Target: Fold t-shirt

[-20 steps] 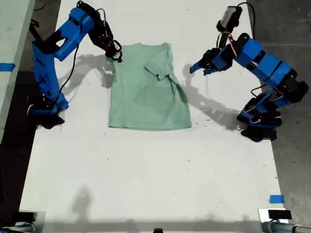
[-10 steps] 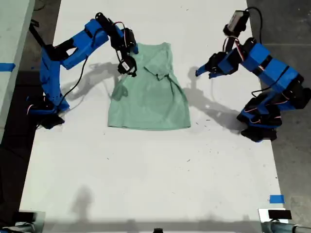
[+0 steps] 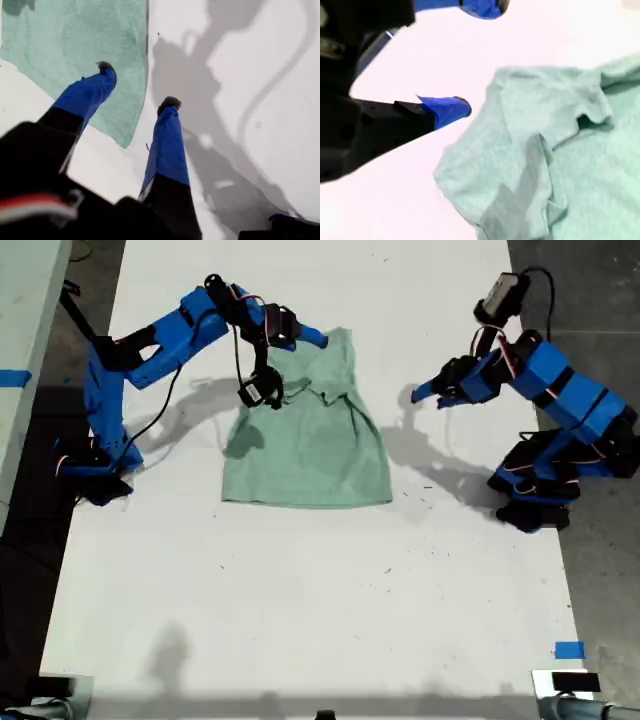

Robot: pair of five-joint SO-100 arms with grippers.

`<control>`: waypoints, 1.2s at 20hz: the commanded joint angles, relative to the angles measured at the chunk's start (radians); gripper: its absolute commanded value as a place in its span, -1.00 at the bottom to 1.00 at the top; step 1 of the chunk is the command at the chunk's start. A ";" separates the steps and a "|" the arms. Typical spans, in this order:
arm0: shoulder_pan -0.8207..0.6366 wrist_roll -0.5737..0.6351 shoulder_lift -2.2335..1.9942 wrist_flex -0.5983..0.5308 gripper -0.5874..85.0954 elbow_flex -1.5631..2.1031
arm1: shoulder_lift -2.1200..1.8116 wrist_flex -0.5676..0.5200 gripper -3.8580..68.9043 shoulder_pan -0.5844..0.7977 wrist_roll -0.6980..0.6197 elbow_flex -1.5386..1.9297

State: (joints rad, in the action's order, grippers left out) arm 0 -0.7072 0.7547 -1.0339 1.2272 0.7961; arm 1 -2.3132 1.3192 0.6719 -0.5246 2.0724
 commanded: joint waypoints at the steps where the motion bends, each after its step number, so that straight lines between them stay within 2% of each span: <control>1: 0.020 0.015 -0.187 0.044 -0.21 -0.051 | -0.041 -0.023 -0.35 -0.026 0.026 0.006; 3: 0.051 0.014 -0.262 0.140 -0.23 -0.020 | -0.069 -0.031 -0.35 -0.063 0.040 0.031; 5: 0.107 0.006 -0.318 0.262 -0.24 0.018 | -0.071 -0.051 -0.60 -0.140 0.034 0.043; 6: 0.152 -0.003 -0.334 0.336 -0.24 0.035 | -0.055 -0.046 -0.61 -0.178 0.055 0.044; 7: 0.202 -0.020 -0.360 0.374 -0.23 0.084 | -0.035 -0.049 -0.54 -0.224 0.074 0.054; 8: 0.249 -0.052 -0.383 0.394 -0.23 0.143 | -0.008 -0.055 -0.38 -0.267 0.094 0.066; 11: 0.365 -0.144 -0.500 0.324 -0.23 0.410 | 0.052 -0.133 -0.11 -0.371 0.141 0.133; 13: 0.416 -0.186 -0.584 0.267 -0.23 0.558 | 0.080 -0.187 -0.03 -0.397 0.150 0.175; 22: 0.512 -0.281 -0.629 0.221 -0.23 0.698 | 0.357 -0.465 -0.01 -0.423 0.104 0.249; 24: 0.502 -0.279 -0.637 0.227 -0.24 0.698 | 0.449 -0.482 -0.13 -0.460 0.121 0.209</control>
State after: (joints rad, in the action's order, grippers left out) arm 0 -0.2086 0.4832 -1.6045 1.4603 1.5002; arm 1 -1.9083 0.8698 0.2454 -0.4096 2.3378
